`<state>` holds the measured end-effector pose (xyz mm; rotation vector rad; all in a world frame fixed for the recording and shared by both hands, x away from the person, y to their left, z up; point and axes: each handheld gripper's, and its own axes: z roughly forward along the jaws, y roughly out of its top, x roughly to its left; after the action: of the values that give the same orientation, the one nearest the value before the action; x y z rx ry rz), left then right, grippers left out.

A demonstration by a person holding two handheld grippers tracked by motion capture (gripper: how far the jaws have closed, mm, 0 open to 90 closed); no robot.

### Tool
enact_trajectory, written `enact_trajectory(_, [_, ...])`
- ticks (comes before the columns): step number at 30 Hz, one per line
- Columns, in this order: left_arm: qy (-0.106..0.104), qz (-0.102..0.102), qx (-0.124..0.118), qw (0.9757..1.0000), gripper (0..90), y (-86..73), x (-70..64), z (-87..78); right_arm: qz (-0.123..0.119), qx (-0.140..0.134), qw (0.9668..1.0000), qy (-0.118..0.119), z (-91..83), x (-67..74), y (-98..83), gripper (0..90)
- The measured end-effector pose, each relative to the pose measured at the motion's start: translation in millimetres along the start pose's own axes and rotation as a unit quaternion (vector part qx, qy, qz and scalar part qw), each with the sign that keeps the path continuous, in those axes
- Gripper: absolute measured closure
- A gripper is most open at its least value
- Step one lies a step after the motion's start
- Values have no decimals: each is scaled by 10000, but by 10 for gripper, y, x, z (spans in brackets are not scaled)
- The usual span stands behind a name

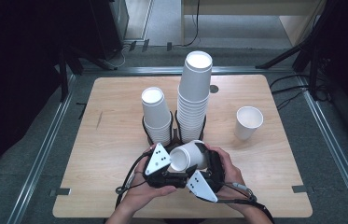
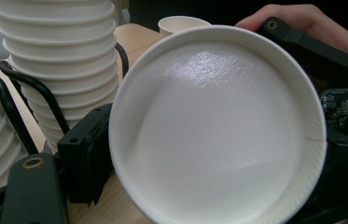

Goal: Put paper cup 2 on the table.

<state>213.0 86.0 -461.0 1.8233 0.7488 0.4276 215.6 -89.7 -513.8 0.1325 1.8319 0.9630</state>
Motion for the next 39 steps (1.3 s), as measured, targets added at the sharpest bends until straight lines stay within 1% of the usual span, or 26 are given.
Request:
enact_trajectory(4, [-22, -14, 28, 10000, 183, -6, 10, 5, -42, 14, 10000, 13, 8, 9, -7, 159])
enact_trajectory(9, [-20, 13, 39, 10000, 193, -8, 5, 10, -64, 3, 10000, -13, 14, 12, -13, 147])
enact_trajectory(10, [-23, 25, 49, 10000, 196, -9, 5, 11, -97, 20, 10000, 10, 16, 18, -15, 141])
enact_trajectory(11, [-10, 36, 51, 10000, 199, -11, 2, 13, -65, 20, 10000, -44, 15, 23, -15, 134])
enact_trajectory(12, [-2, 58, 63, 10000, 203, -12, 0, 14, -56, 61, 10000, -42, 16, 37, -17, 128])
enact_trajectory(14, [-15, 65, 78, 9999, 208, -16, 4, 14, -65, 70, 9999, -109, 23, 44, -14, 120])
enact_trajectory(16, [-81, 9, 79, 9999, 211, -19, 21, 11, -54, 77, 9999, -54, 18, 41, -16, 115])
enact_trajectory(17, [-122, -29, 81, 9999, 213, -20, 30, 8, -77, 72, 9999, 12, 16, 35, -18, 113])
enact_trajectory(19, [-167, -83, 71, 9998, 216, -19, 38, 6, -33, 61, 10000, 34, 2, 27, -21, 108])
enact_trajectory(22, [-182, -71, 128, 9997, 220, -25, 42, 15, 66, 102, 9999, 108, 0, 24, -19, 102])
enact_trajectory(23, [-176, -68, 138, 9997, 221, -25, 41, 16, 65, 120, 9998, 111, 3, 29, -22, 89])
enact_trajectory(25, [-172, -57, 151, 9997, 223, -26, 41, 17, 59, 105, 9999, 115, 0, 40, -24, 33])
enact_trajectory(26, [-214, -93, 147, 9996, 223, -25, 42, 15, 86, 94, 9998, 145, -5, 43, -20, 0])
enact_trajectory(28, [-239, -115, 114, 9996, 224, -21, 41, 12, 108, 16, 9998, 174, -22, 39, -7, 0])
enact_trajectory(30, [-219, -95, 104, 9997, 224, -19, 41, 8, 132, -30, 9997, 182, -41, 28, 6, 0])
enact_trajectory(34, [-167, -110, 80, 9998, 224, -25, 66, -3, 198, 4, 9997, 106, -59, 11, 1, 0])
enact_trajectory(37, [-184, -126, 40, 9997, 226, -28, 91, -11, 246, 4, 9997, 69, -73, -4, -9, 0])
enact_trajectory(39, [-108, -149, 11, 9998, 226, -27, 112, -21, 280, 6, 9996, 53, -90, -13, -12, 0])
